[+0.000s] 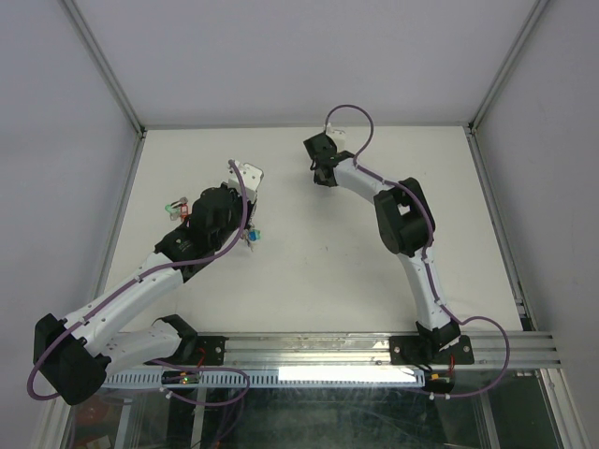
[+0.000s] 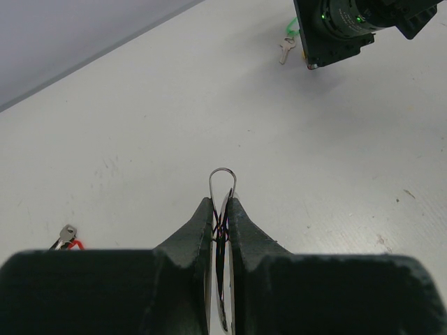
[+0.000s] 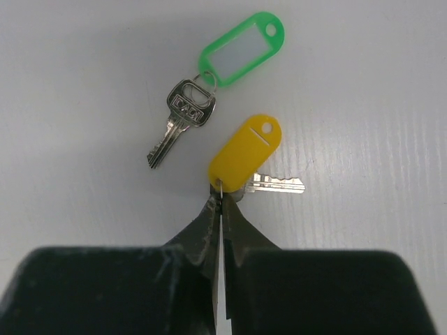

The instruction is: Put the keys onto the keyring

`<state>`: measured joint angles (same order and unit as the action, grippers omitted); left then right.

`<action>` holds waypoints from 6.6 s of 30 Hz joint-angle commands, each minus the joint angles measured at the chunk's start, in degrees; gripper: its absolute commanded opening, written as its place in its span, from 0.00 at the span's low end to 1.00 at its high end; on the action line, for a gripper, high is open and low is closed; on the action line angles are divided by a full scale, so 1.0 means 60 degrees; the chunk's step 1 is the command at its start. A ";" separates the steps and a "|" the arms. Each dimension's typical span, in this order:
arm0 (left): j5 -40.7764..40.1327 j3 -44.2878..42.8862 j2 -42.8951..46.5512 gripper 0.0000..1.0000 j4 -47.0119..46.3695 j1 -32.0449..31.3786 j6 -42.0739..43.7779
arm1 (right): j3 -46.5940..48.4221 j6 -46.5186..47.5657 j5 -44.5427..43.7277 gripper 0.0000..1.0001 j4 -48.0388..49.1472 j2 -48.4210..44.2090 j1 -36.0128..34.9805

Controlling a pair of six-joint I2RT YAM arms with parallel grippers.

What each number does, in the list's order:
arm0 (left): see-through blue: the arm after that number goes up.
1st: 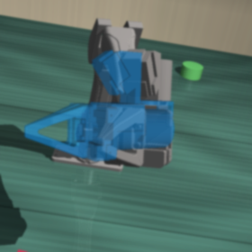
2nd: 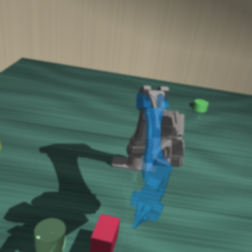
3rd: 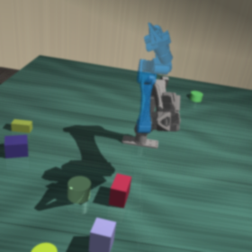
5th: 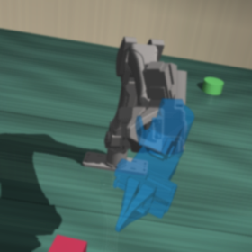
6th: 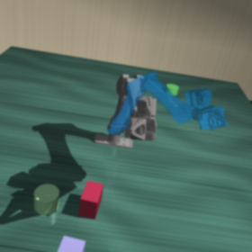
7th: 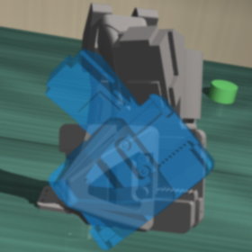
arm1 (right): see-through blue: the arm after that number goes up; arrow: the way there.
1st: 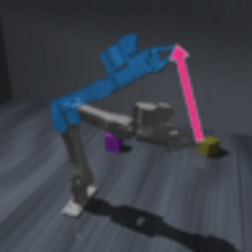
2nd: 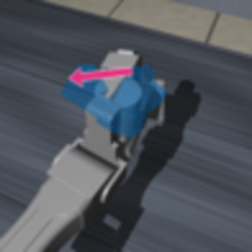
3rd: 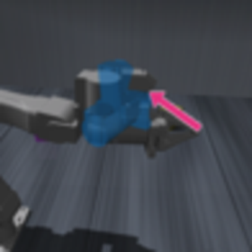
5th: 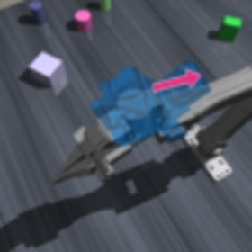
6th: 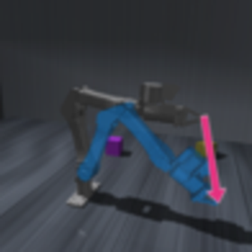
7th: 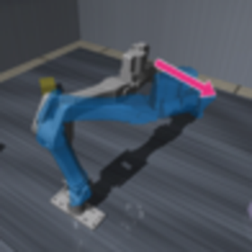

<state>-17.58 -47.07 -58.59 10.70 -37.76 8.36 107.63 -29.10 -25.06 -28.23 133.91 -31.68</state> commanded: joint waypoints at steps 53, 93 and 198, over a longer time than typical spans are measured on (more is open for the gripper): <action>0.1014 -0.1493 0.0470 0.00 -0.1208 -0.3058 -0.0146 | -0.9810 0.8357 0.9626 0.00 0.3451 -1.5039 0.0142; -0.1989 -0.1999 0.0707 0.00 -0.0549 -0.6170 0.2273 | -0.9702 1.1125 0.5457 0.00 0.3664 -1.4995 -0.4524; -0.1244 -0.1999 0.0243 0.00 -0.0314 -0.6263 0.2269 | -0.9576 1.1091 0.2633 0.00 0.7148 -1.3957 -0.5669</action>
<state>-31.51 -56.97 -56.38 10.79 -74.13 22.17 48.31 38.46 -5.85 4.80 51.09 -65.58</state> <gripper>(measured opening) 0.062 0.006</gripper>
